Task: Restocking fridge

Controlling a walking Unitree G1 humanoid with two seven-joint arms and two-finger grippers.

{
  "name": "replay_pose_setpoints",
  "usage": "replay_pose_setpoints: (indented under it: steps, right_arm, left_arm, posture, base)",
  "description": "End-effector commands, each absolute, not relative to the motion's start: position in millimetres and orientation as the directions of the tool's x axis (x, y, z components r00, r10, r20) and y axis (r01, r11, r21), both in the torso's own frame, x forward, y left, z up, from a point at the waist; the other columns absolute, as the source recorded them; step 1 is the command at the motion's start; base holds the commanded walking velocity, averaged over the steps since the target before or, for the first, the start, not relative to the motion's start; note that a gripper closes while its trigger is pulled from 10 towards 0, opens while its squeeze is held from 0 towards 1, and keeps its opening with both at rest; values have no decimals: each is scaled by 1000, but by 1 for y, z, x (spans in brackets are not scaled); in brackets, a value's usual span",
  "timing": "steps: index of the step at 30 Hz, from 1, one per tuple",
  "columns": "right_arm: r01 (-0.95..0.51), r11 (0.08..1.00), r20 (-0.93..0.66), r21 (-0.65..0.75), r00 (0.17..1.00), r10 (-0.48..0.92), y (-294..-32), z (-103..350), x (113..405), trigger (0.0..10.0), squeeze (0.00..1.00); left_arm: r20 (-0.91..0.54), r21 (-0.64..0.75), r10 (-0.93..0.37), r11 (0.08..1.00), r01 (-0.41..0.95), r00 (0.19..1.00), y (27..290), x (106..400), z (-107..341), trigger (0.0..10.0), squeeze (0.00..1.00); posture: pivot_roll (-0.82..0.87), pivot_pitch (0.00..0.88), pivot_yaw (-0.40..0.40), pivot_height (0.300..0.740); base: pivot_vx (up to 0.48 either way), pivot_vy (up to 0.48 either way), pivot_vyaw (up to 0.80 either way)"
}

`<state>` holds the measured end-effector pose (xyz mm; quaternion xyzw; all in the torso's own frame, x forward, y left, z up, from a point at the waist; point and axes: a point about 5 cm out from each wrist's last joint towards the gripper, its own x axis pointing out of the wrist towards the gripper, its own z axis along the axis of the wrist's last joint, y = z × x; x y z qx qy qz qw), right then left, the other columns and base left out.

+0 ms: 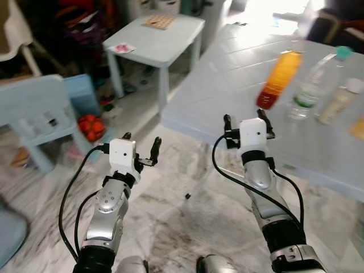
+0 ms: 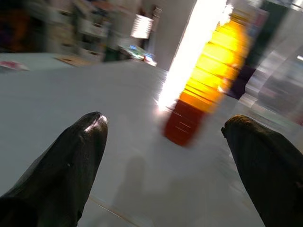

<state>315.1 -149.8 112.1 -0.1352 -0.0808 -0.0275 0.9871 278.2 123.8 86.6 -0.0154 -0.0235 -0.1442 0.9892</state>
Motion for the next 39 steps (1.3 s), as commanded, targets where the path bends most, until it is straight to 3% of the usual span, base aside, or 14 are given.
replay_pose_setpoints:
  steps: [1, 17, 27, 32, 39]
  right_arm:
    - [76, 964, 177, -257, 984, -30, -150, 115, 315, 10000, 0]
    - [52, 962, 193, -267, 981, 1, -144, 117, 314, 10000, 0]
    - [41, 963, 194, -267, 981, 12, -142, 117, 314, 10000, 0]
    - [37, 961, 195, -273, 981, 18, -141, 117, 315, 10000, 0]
    - [31, 962, 188, -270, 982, 21, -141, 117, 316, 10000, 0]
  left_arm:
    - [63, -21, -292, 956, 294, 954, 123, 278, 90, 10000, 0]
    - [70, -23, -299, 953, 301, 952, 123, 279, 92, 10000, 0]
    - [69, -25, -299, 953, 301, 952, 122, 279, 91, 10000, 0]
    - [70, -24, -302, 952, 304, 951, 122, 280, 91, 10000, 0]
    - [74, -25, -313, 949, 315, 947, 119, 280, 91, 10000, 0]
  posture:
    - [72, 56, -19, 740]
    - [74, 54, -19, 740]
    - [74, 52, -22, 740]
    - [73, 44, -23, 740]
    - [73, 41, -25, 740]
  base:
    - [0, 0, -538]
    - [0, 0, -88]
    - [0, 0, -662]
    - [0, 0, 0]
    - [304, 0, -229]
